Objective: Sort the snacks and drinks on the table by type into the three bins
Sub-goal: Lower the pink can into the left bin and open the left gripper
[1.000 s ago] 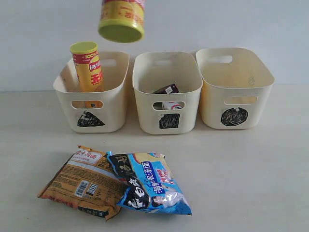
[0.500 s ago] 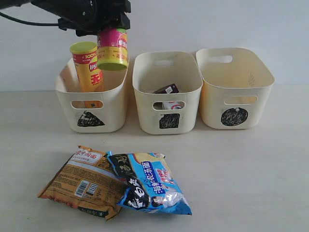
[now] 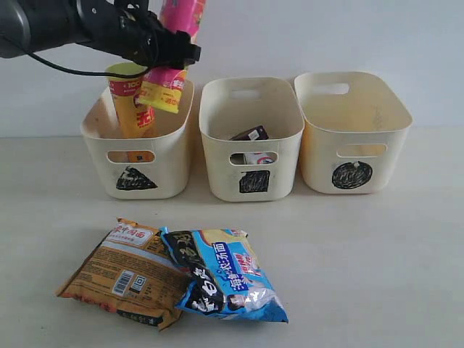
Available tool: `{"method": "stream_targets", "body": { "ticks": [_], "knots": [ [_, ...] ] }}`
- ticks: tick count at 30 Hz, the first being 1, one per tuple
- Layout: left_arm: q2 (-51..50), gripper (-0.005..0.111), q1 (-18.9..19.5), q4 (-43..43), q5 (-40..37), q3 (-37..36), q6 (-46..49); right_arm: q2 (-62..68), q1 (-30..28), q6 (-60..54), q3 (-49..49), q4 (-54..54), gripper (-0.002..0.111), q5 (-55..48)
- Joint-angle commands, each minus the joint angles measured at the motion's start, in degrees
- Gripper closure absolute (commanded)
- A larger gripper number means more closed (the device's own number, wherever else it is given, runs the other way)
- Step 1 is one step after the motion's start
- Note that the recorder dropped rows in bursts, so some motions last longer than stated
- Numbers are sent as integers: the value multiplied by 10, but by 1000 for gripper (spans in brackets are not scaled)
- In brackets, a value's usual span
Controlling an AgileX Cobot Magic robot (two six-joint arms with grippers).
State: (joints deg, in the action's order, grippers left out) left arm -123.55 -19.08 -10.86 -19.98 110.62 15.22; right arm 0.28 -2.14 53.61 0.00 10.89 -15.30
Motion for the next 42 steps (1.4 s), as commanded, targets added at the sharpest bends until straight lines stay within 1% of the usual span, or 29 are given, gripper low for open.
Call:
{"method": "stream_targets", "body": {
  "ticks": [1, 3, 5, 7, 11, 14, 16, 18, 23, 26, 28, 29, 32, 33, 34, 39, 42],
  "knots": [
    [-6, 102, 3, 25, -14, -1, 3, -3, -3, -1, 0, 1, 108, 2],
    [-10, 100, 5, 36, -39, -1, -10, -3, -3, -1, 0, 1, 108, 2],
    [-11, 92, 9, 48, -59, -1, -27, -3, -3, -1, 0, 1, 108, 2],
    [-12, 78, 13, 49, -70, -1, -40, -3, -3, -1, 0, 1, 108, 2],
    [-8, 46, 14, 48, -69, -1, -41, -3, -3, -1, 0, 1, 108, 2],
    [-6, 28, 14, 47, -66, 4, -45, -3, -3, -1, 0, 1, 108, 2],
    [-2, 22, 14, 47, -66, 10, -54, -3, -3, -1, 0, 1, 108, 2],
    [1, 21, 14, 47, -67, 17, -54, -3, -3, -1, 0, 1, 108, 2],
    [13, 22, 14, 47, -80, 44, -60, -3, -3, -1, 0, 1, 108, 2],
    [29, 29, 14, 47, -87, 53, -72, -3, -3, -1, 0, 1, 108, 2],
    [42, 41, 14, 47, -94, 53, -84, -3, -3, -1, 0, 1, 108, 2],
    [49, 49, 14, 47, -101, 53, -84, -3, -3, -1, 0, 1, 108, 2],
    [69, 80, 15, 47, -146, 53, -93, -3, -3, -1, 0, 1, 108, 2],
    [75, 93, 19, 47, -165, 53, -101, -3, -3, -1, 0, 1, 108, 2],
    [79, 102, 21, 47, -184, 53, -108, -3, -3, -1, 0, 1, 108, 2],
    [104, 102, 53, 42, -250, 53, -133, -3, -3, -1, 0, 1, 108, 2],
    [130, 102, 74, 39, -264, 41, -133, -3, -3, -1, 0, 1, 108, 2]
  ]
}}
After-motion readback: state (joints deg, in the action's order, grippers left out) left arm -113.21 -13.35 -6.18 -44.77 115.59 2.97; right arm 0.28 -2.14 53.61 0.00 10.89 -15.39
